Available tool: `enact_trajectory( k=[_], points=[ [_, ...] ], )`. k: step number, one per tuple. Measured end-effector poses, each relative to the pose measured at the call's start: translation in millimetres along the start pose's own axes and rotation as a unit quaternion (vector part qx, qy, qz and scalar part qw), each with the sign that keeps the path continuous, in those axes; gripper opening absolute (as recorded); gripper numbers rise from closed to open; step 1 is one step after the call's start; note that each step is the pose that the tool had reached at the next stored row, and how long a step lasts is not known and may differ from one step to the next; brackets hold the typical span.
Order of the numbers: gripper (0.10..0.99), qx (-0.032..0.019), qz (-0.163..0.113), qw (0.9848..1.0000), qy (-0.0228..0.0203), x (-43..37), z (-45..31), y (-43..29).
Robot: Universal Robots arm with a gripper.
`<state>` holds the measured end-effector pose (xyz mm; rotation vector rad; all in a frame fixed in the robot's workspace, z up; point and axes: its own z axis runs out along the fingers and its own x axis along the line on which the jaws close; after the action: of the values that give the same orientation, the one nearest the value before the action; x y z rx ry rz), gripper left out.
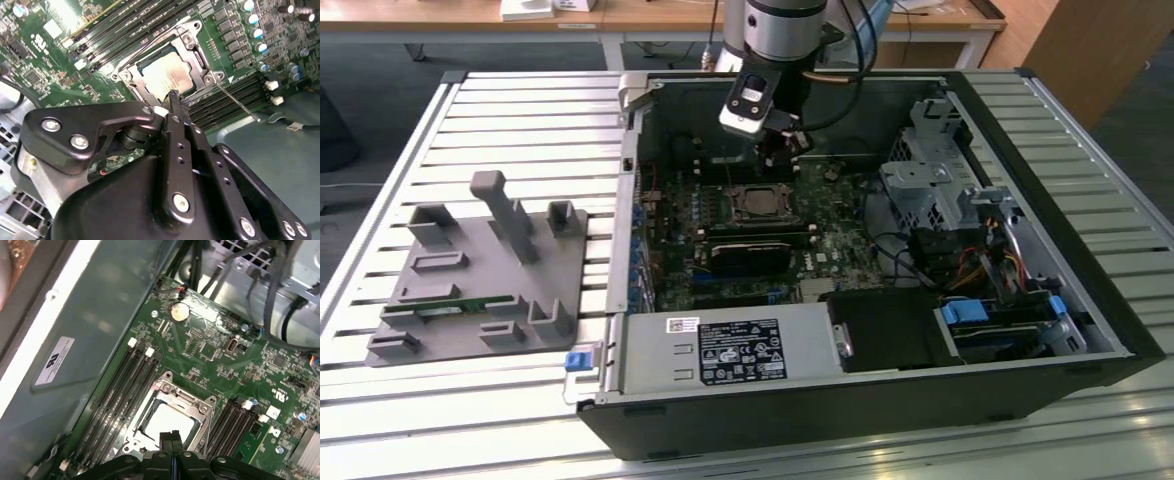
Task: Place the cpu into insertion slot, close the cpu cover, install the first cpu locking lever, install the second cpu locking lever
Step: 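Install the first cpu locking lever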
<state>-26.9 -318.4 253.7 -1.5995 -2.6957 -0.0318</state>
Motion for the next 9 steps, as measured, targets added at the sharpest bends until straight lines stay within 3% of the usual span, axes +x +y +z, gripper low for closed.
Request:
enact_trajectory(
  k=[9],
  points=[
    [0.106,0.0009,-0.053,0.9986,0.0007,0.0,0.0,0.0]
  ],
)
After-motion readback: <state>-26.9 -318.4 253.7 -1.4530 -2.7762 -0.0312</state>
